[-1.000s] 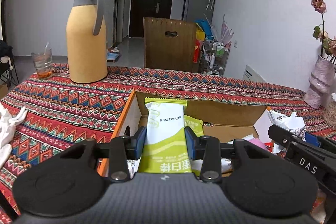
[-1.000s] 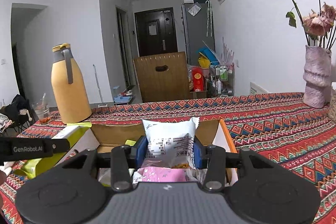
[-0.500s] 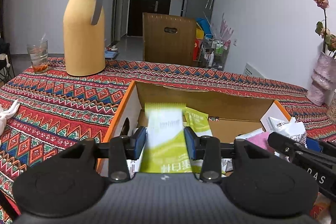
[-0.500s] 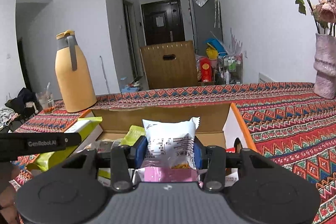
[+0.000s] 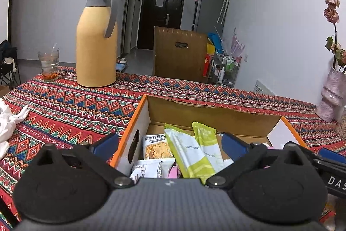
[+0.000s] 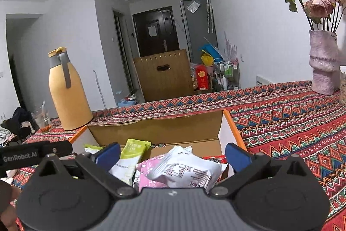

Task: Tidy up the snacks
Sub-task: 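Lower both packets into the box and open both tools, then withdraw both tools from the box back over the loose packets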

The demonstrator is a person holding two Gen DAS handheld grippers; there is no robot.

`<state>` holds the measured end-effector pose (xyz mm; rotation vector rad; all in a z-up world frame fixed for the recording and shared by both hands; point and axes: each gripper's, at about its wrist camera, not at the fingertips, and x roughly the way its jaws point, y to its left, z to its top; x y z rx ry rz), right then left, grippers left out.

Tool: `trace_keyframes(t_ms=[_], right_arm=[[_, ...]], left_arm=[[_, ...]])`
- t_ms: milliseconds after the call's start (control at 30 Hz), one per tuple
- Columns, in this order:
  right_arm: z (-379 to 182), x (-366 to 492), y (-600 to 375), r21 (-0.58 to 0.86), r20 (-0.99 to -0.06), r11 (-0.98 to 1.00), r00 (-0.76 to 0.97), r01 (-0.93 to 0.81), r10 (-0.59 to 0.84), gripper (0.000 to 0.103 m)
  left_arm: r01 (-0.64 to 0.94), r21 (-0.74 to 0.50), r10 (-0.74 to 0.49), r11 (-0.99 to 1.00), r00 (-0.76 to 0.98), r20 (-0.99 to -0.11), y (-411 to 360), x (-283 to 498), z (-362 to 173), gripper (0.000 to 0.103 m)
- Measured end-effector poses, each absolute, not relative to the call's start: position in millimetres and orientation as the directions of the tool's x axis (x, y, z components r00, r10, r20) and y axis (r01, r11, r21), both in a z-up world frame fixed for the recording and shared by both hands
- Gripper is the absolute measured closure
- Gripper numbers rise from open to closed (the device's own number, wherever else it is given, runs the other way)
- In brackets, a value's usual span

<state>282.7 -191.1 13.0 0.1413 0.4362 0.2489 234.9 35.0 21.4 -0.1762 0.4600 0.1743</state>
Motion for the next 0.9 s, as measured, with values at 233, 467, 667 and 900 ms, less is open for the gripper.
trace_keyframes(t_ms=[233,467,667,900], right_arm=[[20.2,278.1,-189.5,0.182,-0.38,0.961,0.887,-0.206,0.262,0.0],[43.8,253.7,-191.2,0.167,-0.323,0.962,0.91,-0.217,0.261,0.0],[50.6,234.8,-196.2,0.162,-0.323,0.961,0.909,-0.223,0.265,0.0],[49.3,211.7,-198.7,0.144,-0.346,0.963,0.9,-0.229,0.266,0.0]], left_arm=[[-0.199,-0.122,0.129,0.972,0.893,-0.431,31.1,226.6,34.0,0.0],[-0.184,-0.117,0.123,0.976,0.909,-0.399,22.5,206.1,54.7,0.0],[-0.186,-0.108,0.132,0.977,0.914,-0.384,18.1,182.2,63.8,0.0],[-0.179,-0.09,0.129,0.98,0.908,-0.399,15.7,157.0,59.3,0.0]])
